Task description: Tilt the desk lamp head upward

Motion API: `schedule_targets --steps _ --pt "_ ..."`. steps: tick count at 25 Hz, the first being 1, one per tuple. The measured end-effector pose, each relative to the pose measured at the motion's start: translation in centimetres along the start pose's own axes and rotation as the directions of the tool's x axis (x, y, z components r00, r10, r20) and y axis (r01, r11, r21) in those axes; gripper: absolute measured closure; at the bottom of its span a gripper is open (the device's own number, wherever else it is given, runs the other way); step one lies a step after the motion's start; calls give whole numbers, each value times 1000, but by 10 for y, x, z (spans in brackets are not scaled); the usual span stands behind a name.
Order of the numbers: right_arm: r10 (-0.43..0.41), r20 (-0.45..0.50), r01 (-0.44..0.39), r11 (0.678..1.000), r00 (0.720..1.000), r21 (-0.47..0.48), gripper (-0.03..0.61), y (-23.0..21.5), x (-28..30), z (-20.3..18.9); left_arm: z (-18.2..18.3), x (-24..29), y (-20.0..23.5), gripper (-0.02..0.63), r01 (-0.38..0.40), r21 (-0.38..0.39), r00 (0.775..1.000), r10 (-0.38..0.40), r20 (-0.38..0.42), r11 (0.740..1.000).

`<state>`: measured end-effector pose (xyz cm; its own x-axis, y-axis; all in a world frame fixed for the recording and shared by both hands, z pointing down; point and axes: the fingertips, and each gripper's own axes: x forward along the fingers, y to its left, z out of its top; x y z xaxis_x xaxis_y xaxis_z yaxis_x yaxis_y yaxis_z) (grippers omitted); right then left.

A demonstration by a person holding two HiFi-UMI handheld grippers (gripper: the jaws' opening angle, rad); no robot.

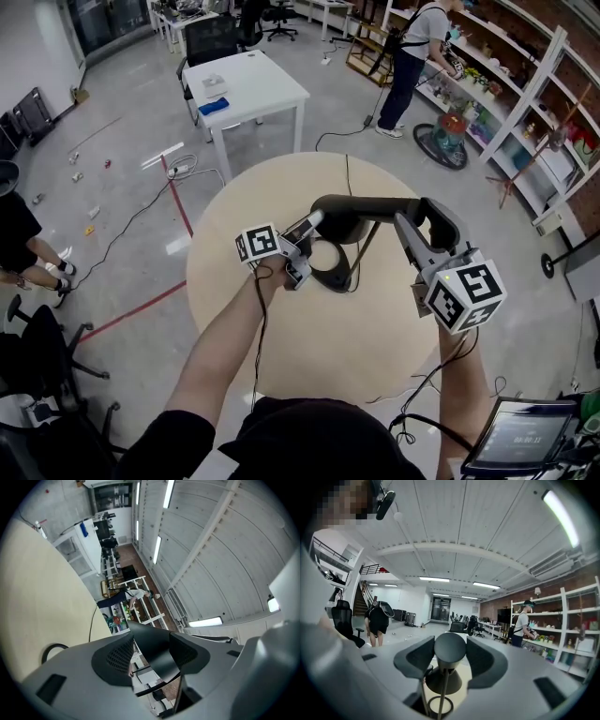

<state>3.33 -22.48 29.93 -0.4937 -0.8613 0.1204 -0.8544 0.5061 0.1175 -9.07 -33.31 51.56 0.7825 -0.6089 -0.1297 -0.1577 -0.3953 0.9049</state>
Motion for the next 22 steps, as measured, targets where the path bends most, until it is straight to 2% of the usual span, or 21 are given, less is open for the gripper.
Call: schedule_targets --steps 9,22 --pt "12 10 -12 1000 1000 10 360 -3 -8 -10 17 6 -7 365 -32 89 999 32 5 996" --pt "20 16 -21 1000 1000 23 360 1 -17 -22 50 6 -26 365 -65 213 998 65 7 975"
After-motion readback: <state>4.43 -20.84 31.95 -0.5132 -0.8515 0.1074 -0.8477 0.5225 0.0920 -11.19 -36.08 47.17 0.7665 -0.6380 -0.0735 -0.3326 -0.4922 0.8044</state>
